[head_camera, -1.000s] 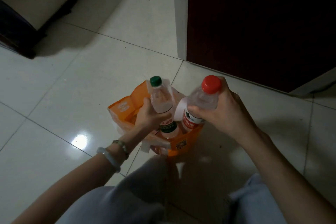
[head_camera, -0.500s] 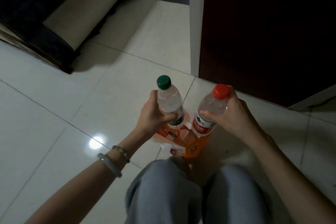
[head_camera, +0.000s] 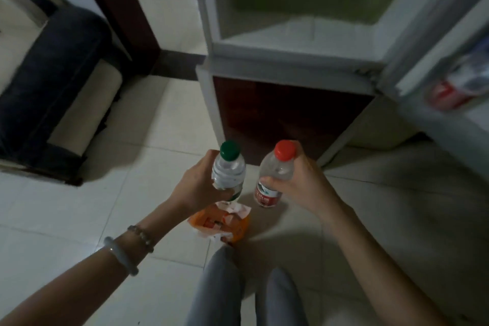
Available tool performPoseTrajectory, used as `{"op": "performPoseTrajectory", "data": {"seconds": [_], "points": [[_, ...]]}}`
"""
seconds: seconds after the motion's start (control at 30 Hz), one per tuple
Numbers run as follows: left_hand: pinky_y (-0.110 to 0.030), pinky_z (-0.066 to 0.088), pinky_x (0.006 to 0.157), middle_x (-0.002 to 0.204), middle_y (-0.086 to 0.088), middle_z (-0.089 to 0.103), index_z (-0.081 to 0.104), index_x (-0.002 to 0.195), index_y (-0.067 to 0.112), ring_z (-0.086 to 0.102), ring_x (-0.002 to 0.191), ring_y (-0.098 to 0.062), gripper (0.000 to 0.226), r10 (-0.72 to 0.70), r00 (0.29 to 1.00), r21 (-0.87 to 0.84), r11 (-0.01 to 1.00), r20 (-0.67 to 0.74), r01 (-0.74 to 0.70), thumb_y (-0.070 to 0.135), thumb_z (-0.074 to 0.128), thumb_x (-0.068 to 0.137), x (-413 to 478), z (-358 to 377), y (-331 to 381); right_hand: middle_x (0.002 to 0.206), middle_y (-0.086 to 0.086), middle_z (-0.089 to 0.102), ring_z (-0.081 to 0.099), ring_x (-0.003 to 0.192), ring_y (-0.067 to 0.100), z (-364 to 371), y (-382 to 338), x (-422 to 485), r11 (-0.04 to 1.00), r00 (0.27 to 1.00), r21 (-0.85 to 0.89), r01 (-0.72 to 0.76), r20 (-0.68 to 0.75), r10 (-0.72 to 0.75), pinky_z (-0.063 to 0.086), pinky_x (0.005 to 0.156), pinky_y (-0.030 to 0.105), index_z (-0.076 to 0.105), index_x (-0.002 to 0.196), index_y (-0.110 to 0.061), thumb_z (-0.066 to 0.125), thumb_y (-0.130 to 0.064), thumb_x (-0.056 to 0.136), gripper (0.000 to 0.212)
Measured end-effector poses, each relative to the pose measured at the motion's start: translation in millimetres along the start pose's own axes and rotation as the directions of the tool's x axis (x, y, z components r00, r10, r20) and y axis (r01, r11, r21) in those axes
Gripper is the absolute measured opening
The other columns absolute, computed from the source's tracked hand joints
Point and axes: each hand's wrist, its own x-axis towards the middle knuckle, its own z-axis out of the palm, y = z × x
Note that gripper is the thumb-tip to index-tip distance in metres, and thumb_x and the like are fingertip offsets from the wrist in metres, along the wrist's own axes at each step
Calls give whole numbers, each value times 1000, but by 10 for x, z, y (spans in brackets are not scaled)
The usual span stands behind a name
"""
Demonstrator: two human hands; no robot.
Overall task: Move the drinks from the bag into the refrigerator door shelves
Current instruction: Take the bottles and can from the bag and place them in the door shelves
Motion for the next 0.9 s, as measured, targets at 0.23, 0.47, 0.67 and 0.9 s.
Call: {"op": "performPoseTrajectory", "data": {"seconds": [0.23, 0.47, 0.67, 0.9], "points": [[-40, 53, 80, 111, 3, 60, 38, 120, 25, 62, 93, -22, 79, 230, 956, 44, 969, 181, -242, 36, 82, 56, 246, -664, 1195, 97, -6, 64, 62, 92, 10, -1227, -787, -660, 995, 976, 48, -85, -199, 93, 53, 82, 38, 50, 104, -27, 76, -45, 63, 53], [-40, 53, 82, 113, 7, 64, 38, 125, 26, 64, 97, -15, 83, 519, 818, -104, 854, 247, -510, 32, 85, 58, 646, -470, 2437, 89, -19, 62, 58, 81, -15, -2214, -893, -1338, 996, 894, 41, -74, -440, 84, 45, 71, 9, 44, 88, -40, 80, -21, 69, 45], [-40, 53, 80, 112, 1, 65, 40, 125, 18, 63, 98, -19, 79, 649, 748, -131, 760, 139, -636, 24, 85, 61, 826, 11, 3420, 93, -20, 59, 58, 85, -9, -2998, -645, -1744, 997, 806, -11, -82, -589, 60, 46, 70, 10, 43, 97, -38, 81, -30, 66, 50], [-28, 50, 82, 118, 10, 59, 32, 137, 28, 58, 105, -12, 90, 634, 771, -234, 759, 57, -607, 28, 85, 64, 1069, 678, 4068, 99, -13, 60, 58, 94, 10, -3552, -74, -1772, 998, 711, -36, -58, -703, 16, 47, 82, 28, 45, 105, -33, 82, -33, 64, 55]]}}
